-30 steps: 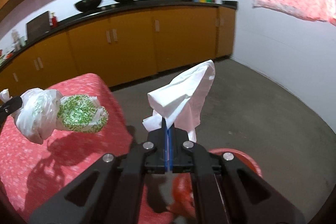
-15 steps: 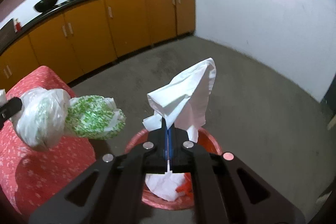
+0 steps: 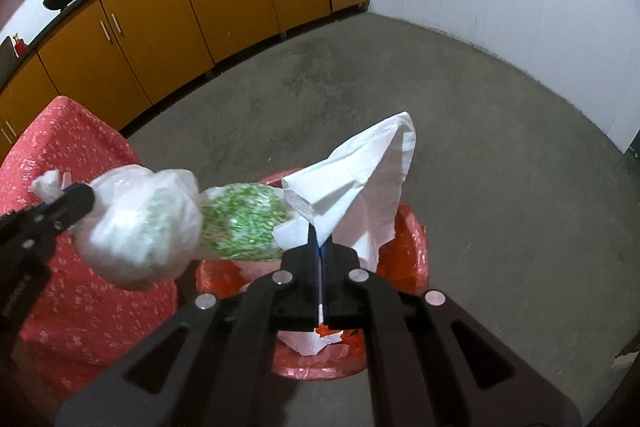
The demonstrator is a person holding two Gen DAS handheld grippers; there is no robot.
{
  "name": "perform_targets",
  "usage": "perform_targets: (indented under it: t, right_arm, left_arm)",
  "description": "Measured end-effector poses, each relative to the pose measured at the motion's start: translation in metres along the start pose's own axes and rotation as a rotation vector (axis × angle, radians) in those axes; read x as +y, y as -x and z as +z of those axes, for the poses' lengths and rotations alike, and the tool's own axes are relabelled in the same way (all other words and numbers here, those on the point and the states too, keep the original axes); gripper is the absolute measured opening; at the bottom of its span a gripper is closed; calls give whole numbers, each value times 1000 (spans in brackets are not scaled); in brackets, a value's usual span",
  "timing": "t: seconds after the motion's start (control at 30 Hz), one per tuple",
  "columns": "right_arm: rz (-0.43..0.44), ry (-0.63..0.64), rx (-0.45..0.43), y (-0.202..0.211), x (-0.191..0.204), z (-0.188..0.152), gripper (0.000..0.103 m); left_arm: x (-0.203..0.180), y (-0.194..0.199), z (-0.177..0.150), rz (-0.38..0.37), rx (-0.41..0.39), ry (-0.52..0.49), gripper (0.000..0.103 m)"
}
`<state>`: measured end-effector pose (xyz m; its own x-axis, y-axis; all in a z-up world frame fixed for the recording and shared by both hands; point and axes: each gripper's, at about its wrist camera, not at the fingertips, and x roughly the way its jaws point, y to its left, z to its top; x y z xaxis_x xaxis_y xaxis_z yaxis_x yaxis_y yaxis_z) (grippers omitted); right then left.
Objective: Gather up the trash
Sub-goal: 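Carry the tissue and white-and-green bag with both tools over the wastebasket, then open both tools to drop the tissue and bag into the wastebasket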
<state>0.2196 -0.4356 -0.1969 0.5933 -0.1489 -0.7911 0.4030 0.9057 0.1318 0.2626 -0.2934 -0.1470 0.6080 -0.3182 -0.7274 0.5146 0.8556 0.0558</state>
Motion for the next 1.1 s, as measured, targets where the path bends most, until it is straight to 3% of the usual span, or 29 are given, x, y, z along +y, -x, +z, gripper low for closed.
perform_targets:
  t: [0.47, 0.57, 0.67, 0.93, 1.1]
  right_arm:
    - [39, 11, 85, -36, 11, 7, 7]
    - [40, 26, 79, -36, 13, 7, 9]
    - [36, 11, 65, -32, 7, 8, 16]
    - [27, 13, 52, -28, 6, 4, 17]
    - [17, -8, 30, -20, -3, 5, 17]
  left_arm:
    - [-9, -47, -5, -33, 79, 20, 8]
    - [-11, -50, -7, -33, 83, 20, 16]
    - [-9, -51, -9, -41, 85, 34, 21]
    - [-7, -48, -8, -69, 70, 52, 32]
    - [-11, -40, -2, -113, 43, 46, 33]
